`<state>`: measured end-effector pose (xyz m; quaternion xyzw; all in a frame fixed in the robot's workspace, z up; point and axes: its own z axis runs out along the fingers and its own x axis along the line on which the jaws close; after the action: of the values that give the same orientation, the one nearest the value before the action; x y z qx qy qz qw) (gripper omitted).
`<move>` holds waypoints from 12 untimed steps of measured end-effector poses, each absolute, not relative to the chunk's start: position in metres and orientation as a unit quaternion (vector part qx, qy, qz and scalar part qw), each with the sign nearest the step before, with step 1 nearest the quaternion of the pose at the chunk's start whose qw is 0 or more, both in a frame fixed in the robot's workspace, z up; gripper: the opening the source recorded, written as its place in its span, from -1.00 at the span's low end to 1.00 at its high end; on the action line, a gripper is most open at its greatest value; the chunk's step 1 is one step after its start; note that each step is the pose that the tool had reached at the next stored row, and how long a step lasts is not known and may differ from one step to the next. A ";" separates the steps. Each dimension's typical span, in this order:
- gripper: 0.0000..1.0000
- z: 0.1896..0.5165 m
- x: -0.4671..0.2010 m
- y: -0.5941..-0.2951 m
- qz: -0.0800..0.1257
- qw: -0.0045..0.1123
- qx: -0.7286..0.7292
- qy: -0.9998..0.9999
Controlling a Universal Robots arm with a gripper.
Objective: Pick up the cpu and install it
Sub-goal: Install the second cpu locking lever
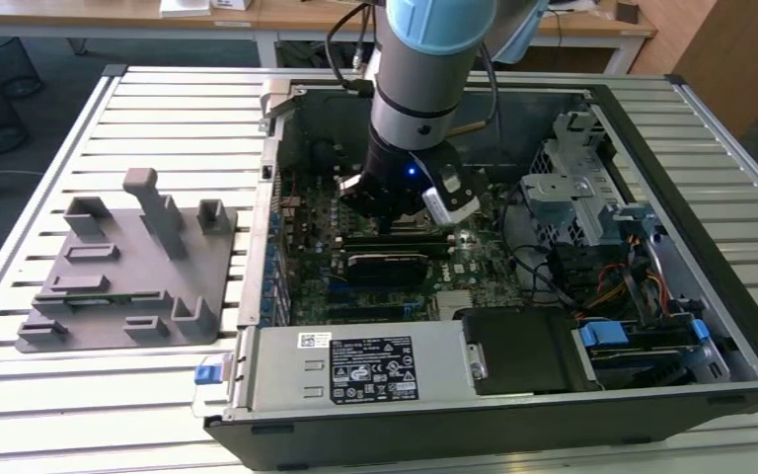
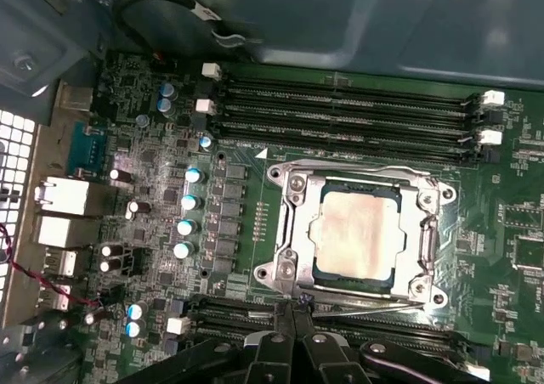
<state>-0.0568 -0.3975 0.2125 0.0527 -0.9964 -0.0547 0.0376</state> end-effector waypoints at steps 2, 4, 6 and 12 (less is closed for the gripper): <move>-0.78 0.212 -0.060 -0.398 -0.057 0.037 0.053 -0.996; -0.78 0.211 -0.064 -0.398 -0.060 0.037 0.053 -0.996; -0.78 0.210 -0.064 -0.398 -0.062 0.037 0.053 -0.996; -0.78 0.207 -0.065 -0.401 -0.064 0.037 0.053 -0.996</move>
<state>-0.0647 -0.4009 0.2074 0.0530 -0.9959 -0.0637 0.0371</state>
